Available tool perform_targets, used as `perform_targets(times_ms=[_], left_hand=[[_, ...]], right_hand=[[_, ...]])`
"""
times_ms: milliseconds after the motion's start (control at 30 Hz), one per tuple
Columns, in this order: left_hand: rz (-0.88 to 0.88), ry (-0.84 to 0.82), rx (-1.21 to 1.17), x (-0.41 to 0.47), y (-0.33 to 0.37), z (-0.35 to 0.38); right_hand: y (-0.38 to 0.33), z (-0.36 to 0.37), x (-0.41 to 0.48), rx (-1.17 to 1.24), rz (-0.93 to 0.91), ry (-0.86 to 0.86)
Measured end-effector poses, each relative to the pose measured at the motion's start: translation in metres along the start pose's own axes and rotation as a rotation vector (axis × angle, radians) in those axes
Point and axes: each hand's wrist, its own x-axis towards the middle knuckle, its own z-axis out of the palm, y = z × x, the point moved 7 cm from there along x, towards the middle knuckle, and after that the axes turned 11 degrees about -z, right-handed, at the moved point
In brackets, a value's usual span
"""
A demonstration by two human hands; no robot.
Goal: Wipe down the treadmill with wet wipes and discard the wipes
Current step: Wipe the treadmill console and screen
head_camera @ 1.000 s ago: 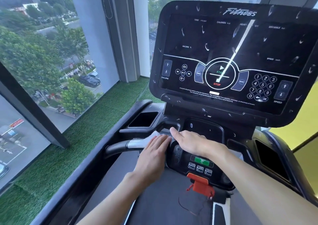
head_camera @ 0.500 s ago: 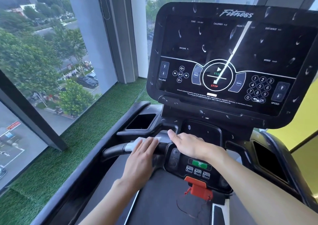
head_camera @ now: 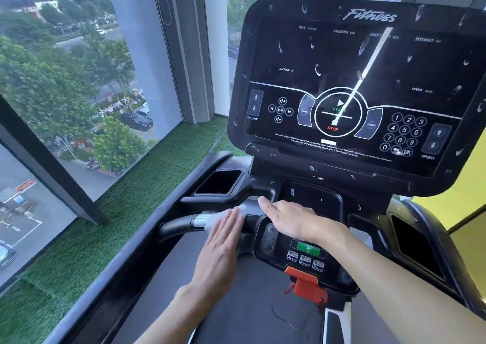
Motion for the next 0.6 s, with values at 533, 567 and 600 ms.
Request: perform_targets(times_ms=[533, 567, 600], left_hand=[[0.030, -0.035, 0.010, 0.031, 0.006, -0.017], [-0.012, -0.014, 0.002, 0.033, 0.003, -0.018], [-0.044, -0.011, -0.028, 0.032, 0.006, -0.017]], right_hand=[[-0.004, -0.002, -0.005, 0.005, 0.033, 0.004], [-0.004, -0.002, -0.005, 0.003, 0.041, 0.005], [-0.005, -0.002, -0.005, -0.001, 0.040, 0.008]])
